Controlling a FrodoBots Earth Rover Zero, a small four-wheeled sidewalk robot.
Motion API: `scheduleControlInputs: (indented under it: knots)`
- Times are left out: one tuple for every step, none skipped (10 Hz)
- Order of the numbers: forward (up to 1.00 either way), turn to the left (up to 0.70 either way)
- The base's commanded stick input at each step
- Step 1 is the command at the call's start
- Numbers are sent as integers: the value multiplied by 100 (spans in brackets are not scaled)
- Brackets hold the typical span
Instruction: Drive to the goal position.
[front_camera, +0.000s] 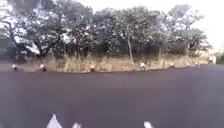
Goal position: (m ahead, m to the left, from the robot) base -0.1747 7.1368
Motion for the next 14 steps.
scheduleControlInputs:
  knots:
    - [0, 85]
    - [0, 85]
    - [0, 85]
    - [0, 85]
    - [0, 85]
    - [0, 85]
    - [0, 85]
    - [0, 85]
    - [0, 85]
    - [0, 85]
    - [0, 85]
    - [0, 85]
    - [0, 85]
    - [0, 85]
